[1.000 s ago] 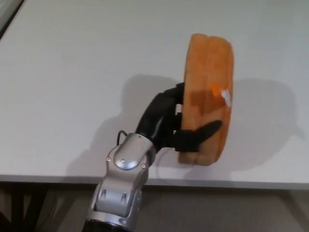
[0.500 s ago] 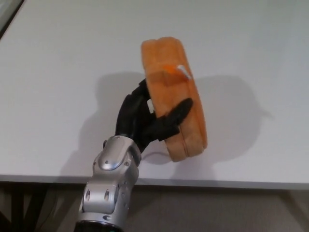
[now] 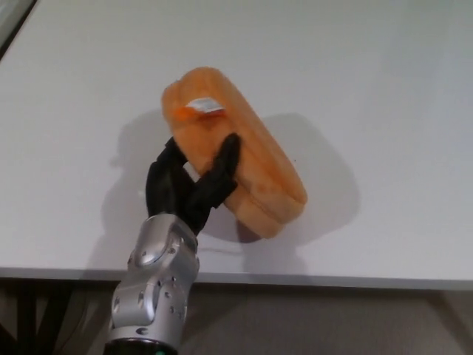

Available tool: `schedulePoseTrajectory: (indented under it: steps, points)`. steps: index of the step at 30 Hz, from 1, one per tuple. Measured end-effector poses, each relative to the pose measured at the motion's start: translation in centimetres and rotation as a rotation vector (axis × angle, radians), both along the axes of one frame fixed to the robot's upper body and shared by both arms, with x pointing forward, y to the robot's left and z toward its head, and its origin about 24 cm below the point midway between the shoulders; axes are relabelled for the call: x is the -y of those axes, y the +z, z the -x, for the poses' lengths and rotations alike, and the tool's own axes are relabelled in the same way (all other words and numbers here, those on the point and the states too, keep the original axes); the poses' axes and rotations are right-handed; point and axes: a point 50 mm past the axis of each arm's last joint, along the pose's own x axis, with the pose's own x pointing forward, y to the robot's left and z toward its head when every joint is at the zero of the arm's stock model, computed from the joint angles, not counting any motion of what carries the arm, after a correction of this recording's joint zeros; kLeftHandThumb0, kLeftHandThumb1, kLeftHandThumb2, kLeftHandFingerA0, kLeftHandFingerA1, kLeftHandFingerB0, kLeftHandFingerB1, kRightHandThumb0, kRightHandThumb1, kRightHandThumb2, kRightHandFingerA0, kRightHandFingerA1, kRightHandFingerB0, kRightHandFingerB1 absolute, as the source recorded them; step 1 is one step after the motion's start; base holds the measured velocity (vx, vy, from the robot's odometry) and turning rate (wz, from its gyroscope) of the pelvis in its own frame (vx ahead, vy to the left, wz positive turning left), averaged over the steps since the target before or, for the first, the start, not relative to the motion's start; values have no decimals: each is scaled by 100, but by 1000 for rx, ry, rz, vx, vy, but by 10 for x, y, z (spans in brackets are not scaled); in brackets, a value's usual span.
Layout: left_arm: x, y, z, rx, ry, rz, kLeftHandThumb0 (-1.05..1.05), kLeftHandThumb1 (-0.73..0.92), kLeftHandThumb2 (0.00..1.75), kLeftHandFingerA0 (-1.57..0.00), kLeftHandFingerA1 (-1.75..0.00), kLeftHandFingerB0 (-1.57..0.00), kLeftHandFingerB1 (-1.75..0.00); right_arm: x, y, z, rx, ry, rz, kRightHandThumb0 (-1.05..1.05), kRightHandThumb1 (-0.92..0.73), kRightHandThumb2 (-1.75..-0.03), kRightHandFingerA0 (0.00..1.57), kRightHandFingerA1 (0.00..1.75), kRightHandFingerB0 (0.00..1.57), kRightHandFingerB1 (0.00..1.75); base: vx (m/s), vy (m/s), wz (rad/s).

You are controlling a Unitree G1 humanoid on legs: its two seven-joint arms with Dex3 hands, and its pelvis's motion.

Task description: A soft plate is kept in the center of the table close to the robot and the robot uses its left hand to pick up the plate, turns it upside down and places it back on the table

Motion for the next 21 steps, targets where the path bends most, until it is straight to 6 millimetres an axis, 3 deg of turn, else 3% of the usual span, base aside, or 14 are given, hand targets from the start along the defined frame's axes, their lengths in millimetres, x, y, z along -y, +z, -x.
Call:
schedulePoseTrajectory:
  steps: [1,3,4,5,6,7,11,12,14,15,17,18,19,21]
  points:
    - [-2,-2,0,-15,19,15,-33,78,70,-95,-175,-38,-82,0,0,-1,3,1,1,-67,-63,-98,52,56,24,47,0,0,0]
    - [-6,-5,1,-41,51,40,-32,77,69,-93,-175,-38,-77,0,1,-1,6,3,1,-72,-66,-98,51,54,25,45,0,0,0]
    - [-8,-8,1,-61,72,58,-31,78,69,-93,-175,-40,-91,0,1,-1,8,4,1,-67,-63,-97,50,55,25,46,0,0,0]
    - [-11,-12,2,-87,96,78,-38,65,100,-118,-138,-63,-96,-1,2,-2,10,5,2,-68,-63,-98,51,56,24,47,0,0,0]
    - [-13,-14,2,-100,110,89,-38,65,100,-118,-138,-63,-96,-1,2,-2,11,6,2,-68,-63,-98,51,56,24,47,0,0,0]
    - [-15,-17,3,-116,126,102,-31,74,69,-98,-175,-45,-81,-1,2,-2,12,6,2,-69,-78,-65,59,42,32,31,0,0,0]
    - [-22,-28,6,-189,188,150,-30,75,68,-97,-175,-43,-73,-1,2,-3,15,8,3,-67,-63,-97,51,55,27,47,0,0,0]
    - [-24,-31,7,-212,207,163,-30,79,63,-95,-175,-38,-60,-1,3,-3,16,8,3,-66,-78,-65,59,41,33,32,0,0,0]
    - [-26,-36,8,-239,230,181,-29,78,63,-96,-175,-31,-53,-1,3,-3,18,10,3,-65,-78,-64,60,41,33,32,0,0,0]
    - [-27,-38,9,-256,242,189,-30,74,70,-99,-175,-45,-66,-1,3,-4,20,10,3,-69,-78,-64,59,41,33,31,0,0,0]
    - [-28,-44,11,-302,267,205,-28,73,69,-98,-175,-48,-63,-1,3,-4,21,11,4,-69,-78,-65,59,41,32,32,0,0,0]
    - [-28,-47,12,-320,273,211,-30,79,63,-102,-175,-56,-90,-1,3,-4,22,11,4,-67,-78,-65,59,42,33,31,0,0,0]
    - [-28,-50,13,-343,280,216,-34,61,95,-126,-143,-69,-88,-1,4,-5,24,12,4,-70,-63,-99,53,57,26,47,0,0,0]
    - [-27,-54,15,-378,288,225,-32,62,95,-124,-141,-65,-83,-2,4,-5,28,14,5,-69,-64,-100,51,57,24,46,0,0,0]
